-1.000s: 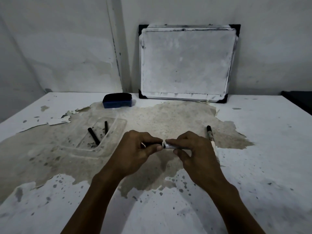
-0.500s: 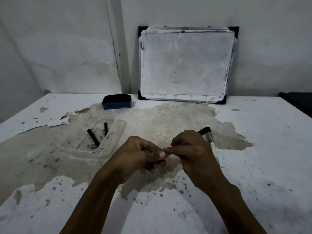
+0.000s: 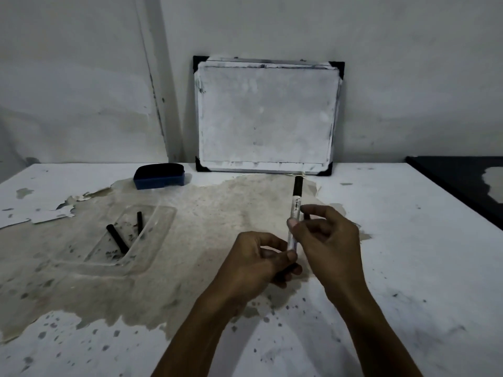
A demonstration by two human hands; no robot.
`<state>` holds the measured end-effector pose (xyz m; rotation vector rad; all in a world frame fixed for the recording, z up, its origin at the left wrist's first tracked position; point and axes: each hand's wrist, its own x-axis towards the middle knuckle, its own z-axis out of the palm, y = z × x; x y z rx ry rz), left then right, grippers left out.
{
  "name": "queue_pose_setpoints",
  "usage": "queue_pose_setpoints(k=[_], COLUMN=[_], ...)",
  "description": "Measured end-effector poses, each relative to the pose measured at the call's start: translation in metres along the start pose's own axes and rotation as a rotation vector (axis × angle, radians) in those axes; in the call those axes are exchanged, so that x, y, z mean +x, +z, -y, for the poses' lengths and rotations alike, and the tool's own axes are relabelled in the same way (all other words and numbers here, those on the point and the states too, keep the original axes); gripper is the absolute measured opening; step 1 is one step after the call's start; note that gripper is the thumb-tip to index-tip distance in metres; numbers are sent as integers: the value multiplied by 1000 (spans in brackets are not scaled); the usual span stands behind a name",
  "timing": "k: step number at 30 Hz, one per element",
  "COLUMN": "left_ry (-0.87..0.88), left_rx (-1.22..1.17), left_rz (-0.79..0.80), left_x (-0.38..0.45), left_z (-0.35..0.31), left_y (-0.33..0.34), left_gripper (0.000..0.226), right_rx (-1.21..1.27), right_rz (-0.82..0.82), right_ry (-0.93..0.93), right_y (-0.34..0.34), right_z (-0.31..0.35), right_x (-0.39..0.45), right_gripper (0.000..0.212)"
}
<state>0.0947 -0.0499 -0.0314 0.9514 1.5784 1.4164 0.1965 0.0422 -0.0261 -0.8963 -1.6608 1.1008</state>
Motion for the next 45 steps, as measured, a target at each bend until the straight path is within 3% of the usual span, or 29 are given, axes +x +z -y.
queue_pose_setpoints(k=[6,14,20,27,30,36,45], left_ry=[15,40,19,-5,-4,0,73], left_rx=[105,30,22,24,27,30,60], left_rz=[-74,-289,-347,-352,-358,-373,-360], left_x=[4,3,1,1,1,-2,-9], left_z=[3,10,16,20,20,18,-6], left_y=[6,-28,-37,-39,-39,-42,-51], left_gripper=[27,9,10,13,12,12,12], right_rx=[-136,-593,-643,-728,-795,-767,-783], right_rz=[-84,17,-8,6,73,56,59], right_ry=[87,162,102,90,116,114,112], right_y=[-34,-37,-31,-25,-20,-19,-20], right_z=[-13,-42,-48,-48,-50,-53,-50], right_x=[22,51,50,43,38,37,39], right_gripper=[23,23,18,53,52,36,46])
